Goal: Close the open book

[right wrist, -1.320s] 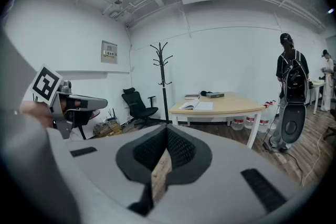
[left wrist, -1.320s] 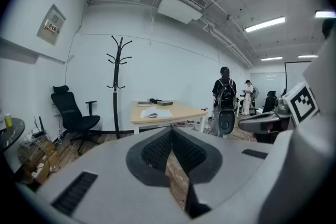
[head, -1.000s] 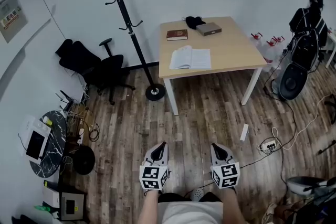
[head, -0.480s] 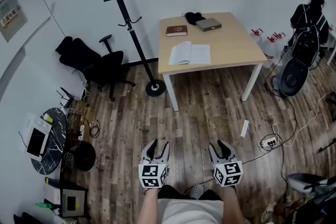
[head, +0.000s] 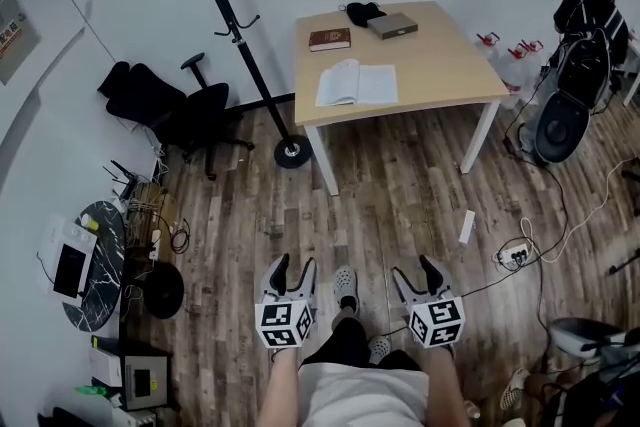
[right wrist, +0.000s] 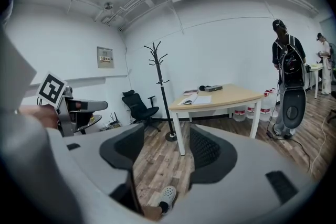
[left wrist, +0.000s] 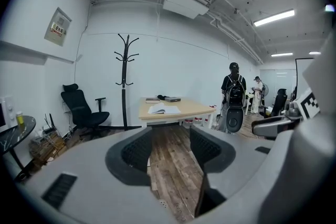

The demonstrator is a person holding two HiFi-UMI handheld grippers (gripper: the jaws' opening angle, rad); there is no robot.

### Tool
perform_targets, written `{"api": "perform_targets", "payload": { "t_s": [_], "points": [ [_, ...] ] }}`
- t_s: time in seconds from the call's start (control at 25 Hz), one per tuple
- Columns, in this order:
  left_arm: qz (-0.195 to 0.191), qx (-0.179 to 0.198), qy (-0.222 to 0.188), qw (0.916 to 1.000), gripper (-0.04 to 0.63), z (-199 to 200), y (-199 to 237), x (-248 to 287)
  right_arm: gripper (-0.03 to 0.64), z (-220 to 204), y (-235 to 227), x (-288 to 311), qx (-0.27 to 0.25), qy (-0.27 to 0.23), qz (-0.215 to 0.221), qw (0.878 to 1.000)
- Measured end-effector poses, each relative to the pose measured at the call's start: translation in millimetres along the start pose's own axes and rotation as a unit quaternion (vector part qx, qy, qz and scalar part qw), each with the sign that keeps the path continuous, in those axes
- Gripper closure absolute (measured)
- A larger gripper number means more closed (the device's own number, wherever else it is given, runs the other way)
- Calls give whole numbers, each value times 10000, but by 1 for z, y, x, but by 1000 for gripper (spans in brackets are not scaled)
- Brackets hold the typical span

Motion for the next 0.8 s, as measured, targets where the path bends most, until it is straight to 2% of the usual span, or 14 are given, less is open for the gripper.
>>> {"api": "perform_targets", "payload": {
  "t_s": [0.2, 0.4, 0.8],
  "points": [
    [-120, -54, 15, 9999, 367, 5, 0, 26, 287, 5, -13, 11, 27, 46, -84, 10000],
    [-301, -42, 60, 9995, 367, 9, 4, 62, 282, 16, -29, 39, 149, 21, -118, 9998],
    [-310, -223, 143, 9992, 367, 28, 47, 158, 285, 45, -56, 135, 238, 239, -104, 9994]
  ]
}}
Point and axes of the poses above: the fingertips, and each gripper's own axes: x forward along the fingers, y to its left, z out of its top, the point moved 5 cm from there along -x, backward along the fingers, and after that the axes turned 4 degrees about x, right-handed, at the moved point
